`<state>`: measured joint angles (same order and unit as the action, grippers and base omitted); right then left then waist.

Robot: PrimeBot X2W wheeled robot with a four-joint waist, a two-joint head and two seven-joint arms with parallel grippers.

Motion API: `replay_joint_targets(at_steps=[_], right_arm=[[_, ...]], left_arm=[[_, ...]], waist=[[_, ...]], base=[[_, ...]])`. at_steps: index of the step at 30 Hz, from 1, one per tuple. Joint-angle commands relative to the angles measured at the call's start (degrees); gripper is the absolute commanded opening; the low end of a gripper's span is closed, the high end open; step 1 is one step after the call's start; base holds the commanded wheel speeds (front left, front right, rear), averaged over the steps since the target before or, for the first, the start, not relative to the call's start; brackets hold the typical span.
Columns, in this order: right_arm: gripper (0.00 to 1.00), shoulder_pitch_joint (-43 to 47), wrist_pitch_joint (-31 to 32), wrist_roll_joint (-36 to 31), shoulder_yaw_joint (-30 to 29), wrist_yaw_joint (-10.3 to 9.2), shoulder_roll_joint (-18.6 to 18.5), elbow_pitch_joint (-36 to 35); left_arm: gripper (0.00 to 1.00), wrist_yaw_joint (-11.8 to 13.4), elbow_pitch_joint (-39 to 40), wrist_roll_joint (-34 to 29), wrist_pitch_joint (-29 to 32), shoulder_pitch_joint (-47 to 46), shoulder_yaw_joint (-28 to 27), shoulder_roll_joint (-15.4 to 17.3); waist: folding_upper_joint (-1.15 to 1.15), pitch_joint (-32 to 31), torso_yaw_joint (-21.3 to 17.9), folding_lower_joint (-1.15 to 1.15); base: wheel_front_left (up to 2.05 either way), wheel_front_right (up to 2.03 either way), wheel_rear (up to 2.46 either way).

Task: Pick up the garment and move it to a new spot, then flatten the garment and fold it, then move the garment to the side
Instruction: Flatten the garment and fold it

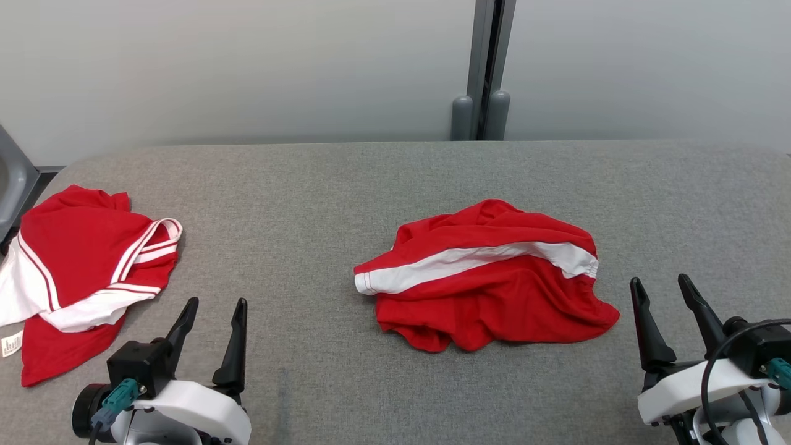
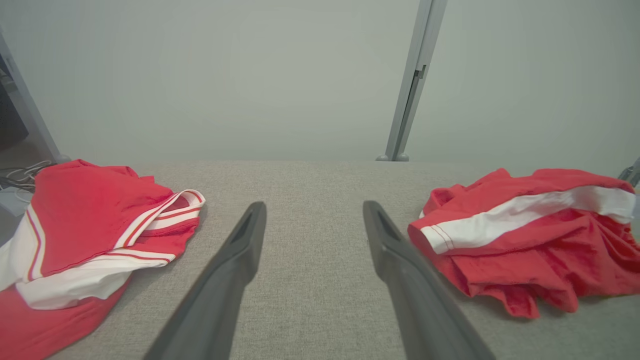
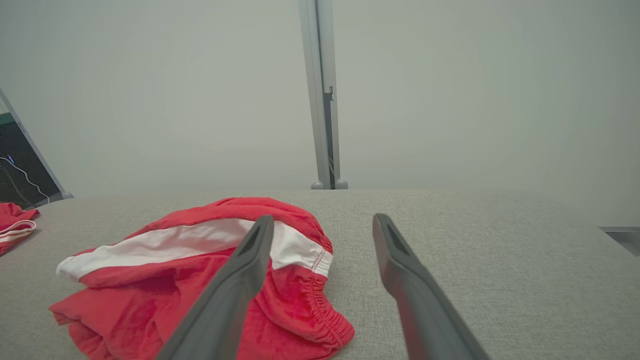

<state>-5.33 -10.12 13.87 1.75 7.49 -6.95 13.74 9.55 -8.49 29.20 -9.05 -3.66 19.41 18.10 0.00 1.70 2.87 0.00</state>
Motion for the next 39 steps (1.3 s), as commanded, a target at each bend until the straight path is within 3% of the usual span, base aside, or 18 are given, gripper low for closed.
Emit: replay_joint_targets(at_steps=[1,9,17,24,37,38,39], right_arm=[[1.00,0.4,0.2,0.4,-0.3,0.01,0.0,-0.4],[1.00,-0.1,0.4,0.5,-0.4,0.01,0.1,-0.5],[1.00,-1.8,0.4,0.3,-0.1,0.01,0.2,-0.7],[1.00,-4.1,-0.1,0.0,1.0,0.01,0.4,-0.2],[1.00,-6.6,-1.7,0.1,1.3,0.01,0.8,1.5],[1.00,-6.7,-1.8,0.0,1.2,0.01,0.8,1.6],[1.00,-6.7,-1.9,0.0,1.1,0.01,0.8,1.8]], left_arm=[[1.00,-0.4,0.2,0.1,0.3,-0.2,0.1,0.5],[1.00,-3.0,-0.3,-0.3,2.5,-4.4,3.0,-0.1],[1.00,-8.9,-3.7,1.3,9.0,-13.0,8.1,-2.8],[1.00,-13.2,-12.3,6.3,16.1,-19.6,9.5,-5.9],[1.00,-15.1,-24.0,8.6,16.4,-25.4,9.6,-7.5],[0.95,-15.2,-24.4,8.9,16.3,-25.4,9.7,-7.8],[0.68,-15.3,-24.8,9.0,16.2,-25.4,9.8,-7.9]], waist=[[0.00,0.0,0.0,0.00],[0.00,1.0,-0.3,0.00],[0.00,4.1,-1.7,0.00],[0.00,7.8,-4.0,0.00],[0.00,11.4,-6.2,0.00],[0.00,11.5,-6.2,0.00],[0.00,11.5,-6.1,0.00]], base=[[0.00,0.00,0.00],[0.00,0.00,0.00],[0.00,0.00,0.00],[0.00,0.00,0.00],[0.00,0.00,0.00],[0.00,0.00,0.00],[0.00,0.00,0.00]])
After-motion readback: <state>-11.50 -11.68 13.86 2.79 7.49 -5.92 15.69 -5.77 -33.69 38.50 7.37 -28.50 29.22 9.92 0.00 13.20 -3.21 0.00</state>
